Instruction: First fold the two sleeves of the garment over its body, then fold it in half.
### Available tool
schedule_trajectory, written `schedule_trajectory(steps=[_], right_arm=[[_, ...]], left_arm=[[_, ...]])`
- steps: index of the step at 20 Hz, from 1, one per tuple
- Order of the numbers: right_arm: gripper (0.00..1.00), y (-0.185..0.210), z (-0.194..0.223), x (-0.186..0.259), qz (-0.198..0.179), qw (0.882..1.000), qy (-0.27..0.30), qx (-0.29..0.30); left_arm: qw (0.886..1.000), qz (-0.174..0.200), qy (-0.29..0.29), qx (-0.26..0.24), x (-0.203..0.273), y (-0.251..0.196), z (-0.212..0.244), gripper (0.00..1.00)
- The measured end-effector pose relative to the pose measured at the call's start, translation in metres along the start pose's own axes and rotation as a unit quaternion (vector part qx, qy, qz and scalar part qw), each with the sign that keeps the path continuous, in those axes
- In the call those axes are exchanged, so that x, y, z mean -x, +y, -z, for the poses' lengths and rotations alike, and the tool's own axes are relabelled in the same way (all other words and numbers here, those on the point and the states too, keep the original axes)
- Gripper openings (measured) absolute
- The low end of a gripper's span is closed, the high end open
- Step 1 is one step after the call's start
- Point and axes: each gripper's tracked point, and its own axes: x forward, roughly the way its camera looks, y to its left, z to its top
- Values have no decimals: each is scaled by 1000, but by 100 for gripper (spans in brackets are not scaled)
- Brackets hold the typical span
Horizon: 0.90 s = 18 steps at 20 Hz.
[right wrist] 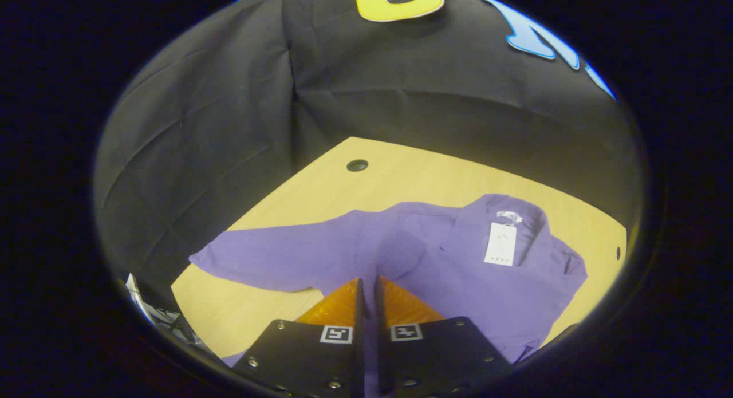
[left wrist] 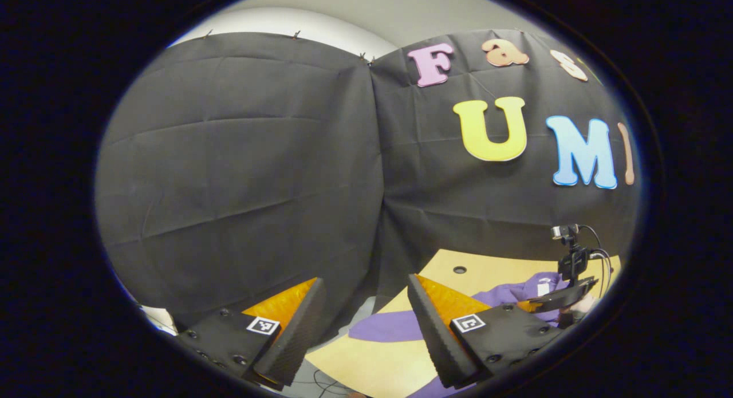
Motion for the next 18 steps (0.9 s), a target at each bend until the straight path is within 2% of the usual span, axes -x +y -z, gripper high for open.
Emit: schedule_trajectory(steps=[1,3,4,6,18], right_arm=[[17,2,5,-2,-6,1000,6,-1],[21,-1,7,-5,-6,1000,11,1],[34,4,9,-5,-14,1000,14,-4],[48,0,5,1,-7,1000,9,-1],[50,-7,-30,66,10,998,-56,7]], left_arm=[[1000,-2,3,1,0,3,3,93],[1000,0,9,4,-4,2,5,93],[1000,2,12,4,-7,1,9,93],[1000,12,20,2,-15,-6,14,93],[996,73,50,-20,-71,-38,57,94]])
